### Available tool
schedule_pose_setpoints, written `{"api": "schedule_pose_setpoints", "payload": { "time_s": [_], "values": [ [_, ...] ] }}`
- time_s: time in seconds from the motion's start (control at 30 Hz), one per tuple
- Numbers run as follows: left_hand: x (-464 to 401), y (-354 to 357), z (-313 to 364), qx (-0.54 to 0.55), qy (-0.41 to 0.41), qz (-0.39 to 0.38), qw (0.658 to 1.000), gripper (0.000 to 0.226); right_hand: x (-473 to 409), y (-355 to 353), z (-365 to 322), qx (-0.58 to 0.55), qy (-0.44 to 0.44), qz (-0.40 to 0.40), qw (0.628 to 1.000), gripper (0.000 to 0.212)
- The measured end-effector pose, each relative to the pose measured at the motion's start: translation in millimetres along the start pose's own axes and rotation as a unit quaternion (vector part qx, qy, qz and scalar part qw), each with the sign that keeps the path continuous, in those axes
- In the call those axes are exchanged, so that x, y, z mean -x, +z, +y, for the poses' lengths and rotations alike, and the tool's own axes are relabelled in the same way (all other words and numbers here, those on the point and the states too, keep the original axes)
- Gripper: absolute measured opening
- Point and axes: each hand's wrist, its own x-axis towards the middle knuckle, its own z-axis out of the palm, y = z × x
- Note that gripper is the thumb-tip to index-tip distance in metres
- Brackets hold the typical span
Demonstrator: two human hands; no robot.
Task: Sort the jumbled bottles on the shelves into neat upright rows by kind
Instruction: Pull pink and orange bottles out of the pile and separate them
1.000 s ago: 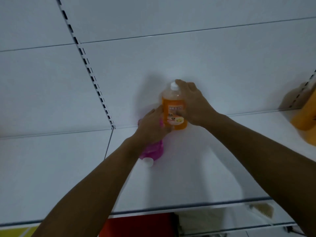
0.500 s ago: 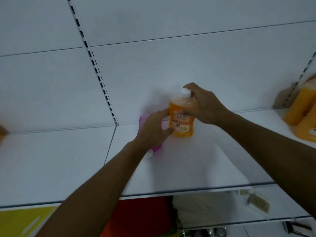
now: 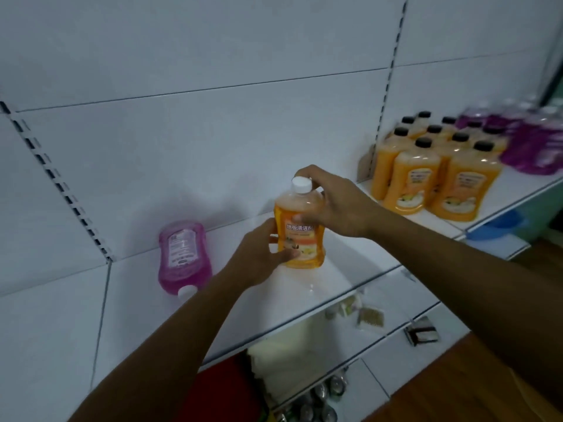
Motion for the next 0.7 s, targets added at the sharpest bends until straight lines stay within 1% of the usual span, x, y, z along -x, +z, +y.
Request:
{"api": "schedule_pose_setpoints", "payload": {
  "time_s": [0.13,0.27,0.37,0.5,0.6,0.7],
  "values": [
    [-12,28,15,-0.001,0.056,-0.023,0.998,0.049,26,-23,8,0.034,0.031,0.034,0.998,0.055],
    [-12,36,22,0.01,0.069,-0.041,0.997,0.048,37,-32,11,0.045,0.046,0.048,0.997,0.057],
    [-5,24,21,-0.006,0.071,-0.034,0.997,0.048,28,-28,2,0.041,0.042,0.051,0.997,0.059],
    [13,-15,13,-0.013,0.042,0.018,0.999,0.045,-1,-8,-22,0.005,0.004,0.036,0.999,0.058],
    [36,-54,6,-0.003,0.014,0.088,0.996,0.042,-28,15,-47,-0.042,-0.042,0.03,0.998,0.056],
    [70,-94,-5,-0.028,-0.005,0.158,0.987,0.042,-51,48,-83,-0.09,-0.089,0.01,0.992,0.058]
  ]
}}
